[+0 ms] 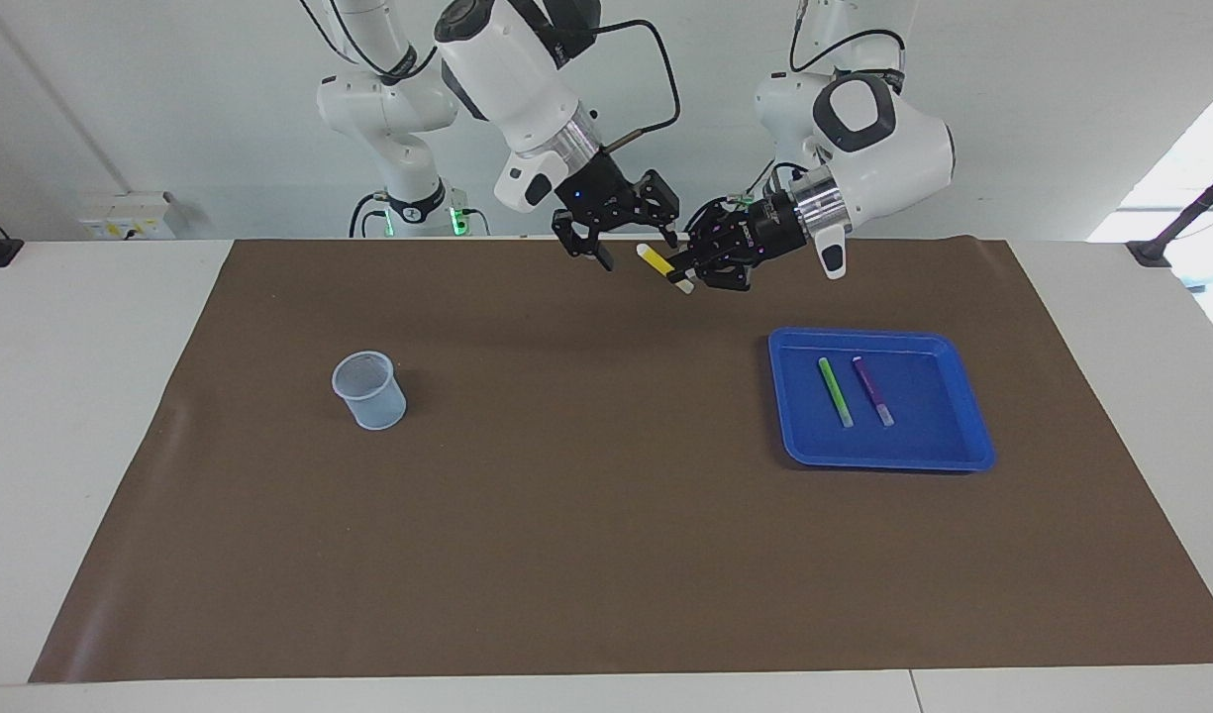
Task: Transfer and insert pens with both arms
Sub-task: 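Grasp the yellow pen tip with the right gripper from the left gripper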
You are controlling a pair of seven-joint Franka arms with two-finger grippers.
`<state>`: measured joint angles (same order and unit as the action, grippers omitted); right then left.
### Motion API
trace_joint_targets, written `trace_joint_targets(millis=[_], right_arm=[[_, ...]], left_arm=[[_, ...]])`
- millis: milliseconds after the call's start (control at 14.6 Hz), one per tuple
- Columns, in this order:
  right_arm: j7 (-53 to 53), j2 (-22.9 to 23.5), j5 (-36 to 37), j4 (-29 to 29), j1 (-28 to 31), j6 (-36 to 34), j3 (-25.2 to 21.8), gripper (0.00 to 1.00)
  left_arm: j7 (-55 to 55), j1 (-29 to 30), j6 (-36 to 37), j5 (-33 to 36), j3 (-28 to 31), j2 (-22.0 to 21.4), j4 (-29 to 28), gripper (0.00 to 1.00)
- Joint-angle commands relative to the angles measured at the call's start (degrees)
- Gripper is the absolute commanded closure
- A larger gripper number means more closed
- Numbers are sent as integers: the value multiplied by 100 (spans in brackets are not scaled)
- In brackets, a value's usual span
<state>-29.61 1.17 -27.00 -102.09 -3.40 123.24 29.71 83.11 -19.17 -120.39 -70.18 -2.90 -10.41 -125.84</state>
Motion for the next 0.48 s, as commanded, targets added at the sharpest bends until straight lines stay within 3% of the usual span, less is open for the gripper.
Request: trace_joint_targets(millis=[0,68,205,410], right_arm=[[79,-47,73,-57,58,138,44,3],[79,-47,73,-57,32,130,53,12],[79,-47,73,-48,23,130,53,53],[79,-47,73,-48,23,130,114,99]], left_arm=[[47,-96,-99,-119,62,-234,-239,100],[47,-96,-90,-119,62,-234,-239,100],[30,-96,-90,-119,62,-234,-248,100],[12,-104,-82,-110,62,-234,-248,100]])
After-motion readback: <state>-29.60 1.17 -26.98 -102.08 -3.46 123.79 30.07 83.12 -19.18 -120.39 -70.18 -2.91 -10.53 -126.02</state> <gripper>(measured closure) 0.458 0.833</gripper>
